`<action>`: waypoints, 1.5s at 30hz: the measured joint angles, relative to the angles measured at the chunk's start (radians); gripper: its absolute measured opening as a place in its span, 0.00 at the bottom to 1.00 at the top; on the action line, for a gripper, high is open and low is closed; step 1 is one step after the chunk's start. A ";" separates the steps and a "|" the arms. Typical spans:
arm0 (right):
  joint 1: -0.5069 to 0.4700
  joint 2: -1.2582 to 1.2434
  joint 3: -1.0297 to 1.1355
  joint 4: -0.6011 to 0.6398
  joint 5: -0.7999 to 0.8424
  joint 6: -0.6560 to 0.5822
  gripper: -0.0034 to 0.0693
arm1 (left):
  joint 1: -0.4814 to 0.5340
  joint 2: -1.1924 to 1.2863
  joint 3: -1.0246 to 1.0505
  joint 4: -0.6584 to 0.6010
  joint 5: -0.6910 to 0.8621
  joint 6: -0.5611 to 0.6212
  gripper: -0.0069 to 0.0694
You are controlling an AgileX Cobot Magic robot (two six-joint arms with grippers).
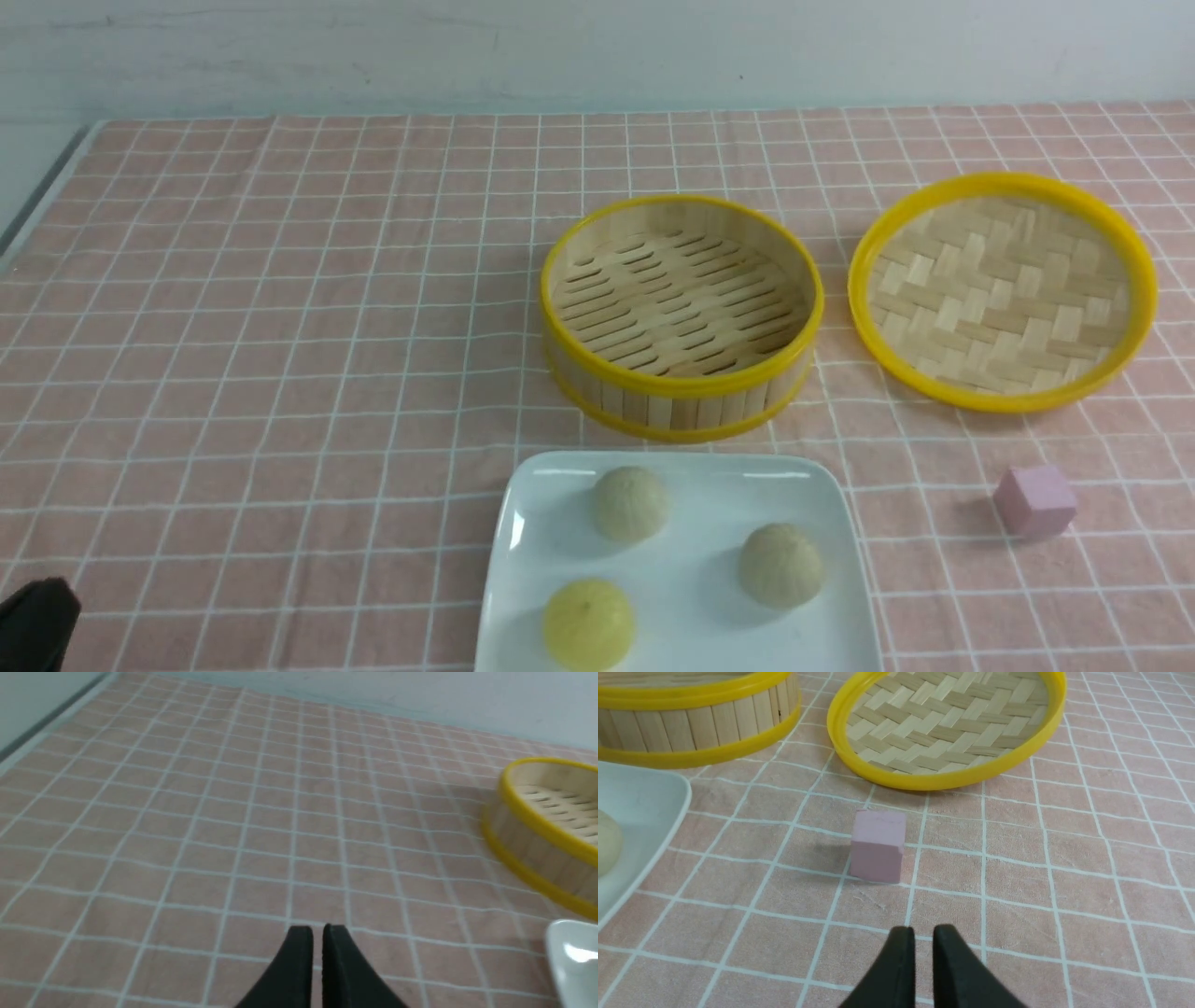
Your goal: Put the steamed buns into the plate on the pink tablecloth.
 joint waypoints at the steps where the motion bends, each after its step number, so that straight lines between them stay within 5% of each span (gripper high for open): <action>1: 0.000 0.000 0.000 0.000 0.000 0.000 0.17 | 0.017 -0.030 0.018 0.000 0.006 0.001 0.17; 10: 0.000 0.000 0.000 0.000 0.000 0.000 0.19 | 0.058 -0.100 0.042 -0.026 0.141 0.056 0.18; 27: 0.000 0.000 0.000 0.000 0.000 0.000 0.22 | 0.058 -0.100 0.040 -0.025 0.146 0.081 0.19; 45: 0.000 0.000 0.000 0.000 0.000 0.000 0.25 | 0.058 -0.101 0.040 0.102 0.154 0.083 0.21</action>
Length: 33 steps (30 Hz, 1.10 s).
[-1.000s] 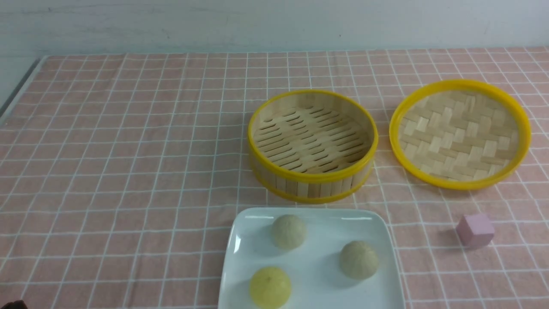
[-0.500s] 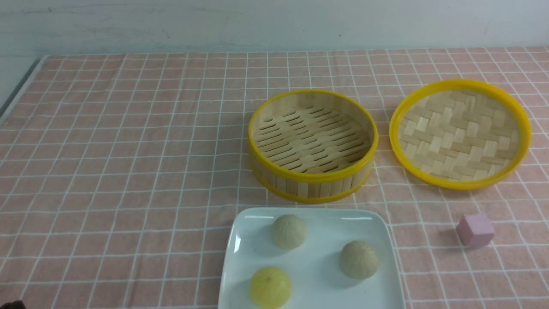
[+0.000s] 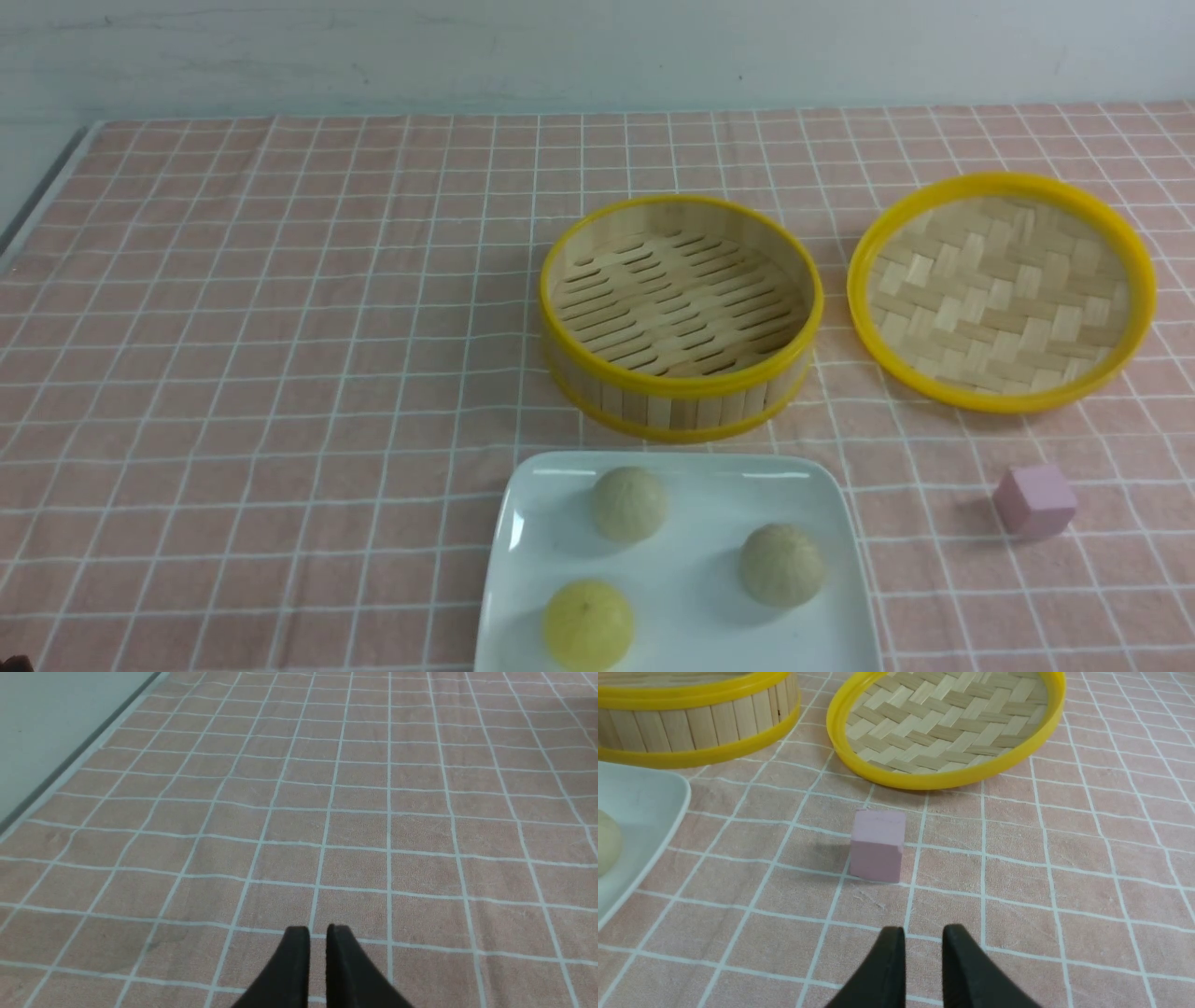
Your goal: Put the steamed buns into the plate on the pink tablecloth.
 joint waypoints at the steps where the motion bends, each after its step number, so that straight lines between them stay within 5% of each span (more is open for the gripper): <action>1: 0.000 0.000 0.000 0.000 0.000 0.000 0.25 | 0.000 0.000 0.000 0.000 0.000 0.000 0.21; 33: 0.000 0.000 0.000 0.000 0.000 0.000 0.30 | 0.000 0.000 0.000 0.001 0.000 0.000 0.26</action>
